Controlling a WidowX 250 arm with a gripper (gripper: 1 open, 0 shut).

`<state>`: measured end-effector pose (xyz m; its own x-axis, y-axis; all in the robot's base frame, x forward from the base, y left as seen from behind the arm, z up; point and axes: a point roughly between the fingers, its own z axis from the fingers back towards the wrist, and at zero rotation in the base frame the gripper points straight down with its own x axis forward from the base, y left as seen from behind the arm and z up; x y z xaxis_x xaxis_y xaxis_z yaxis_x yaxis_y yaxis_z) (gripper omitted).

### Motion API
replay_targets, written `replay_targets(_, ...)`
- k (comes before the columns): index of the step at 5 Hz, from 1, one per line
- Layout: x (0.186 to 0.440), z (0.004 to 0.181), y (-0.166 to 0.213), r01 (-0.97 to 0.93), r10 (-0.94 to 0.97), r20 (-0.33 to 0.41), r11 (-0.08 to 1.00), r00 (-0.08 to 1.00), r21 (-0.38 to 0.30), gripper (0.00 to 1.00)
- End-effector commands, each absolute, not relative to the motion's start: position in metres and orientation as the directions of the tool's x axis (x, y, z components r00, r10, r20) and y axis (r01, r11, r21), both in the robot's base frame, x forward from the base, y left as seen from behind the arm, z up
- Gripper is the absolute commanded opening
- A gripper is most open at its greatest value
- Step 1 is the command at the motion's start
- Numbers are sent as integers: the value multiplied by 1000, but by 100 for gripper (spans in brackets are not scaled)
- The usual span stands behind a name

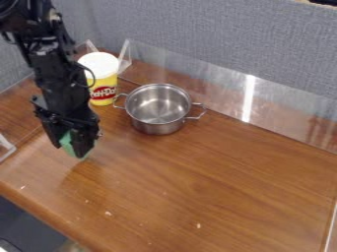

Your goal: Put green object to the left side of the table

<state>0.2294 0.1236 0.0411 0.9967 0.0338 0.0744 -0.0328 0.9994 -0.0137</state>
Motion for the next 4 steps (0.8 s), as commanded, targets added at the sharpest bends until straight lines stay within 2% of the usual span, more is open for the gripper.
replay_targets(1, 238, 48, 134, -39, 37, 112, 999, 993, 14, 0)
replay_targets(2, 237, 47, 135, -48, 46, 110, 999, 993, 13, 100)
replay_targets(4, 236, 70, 135, -59, 58, 154, 998, 986, 4, 100)
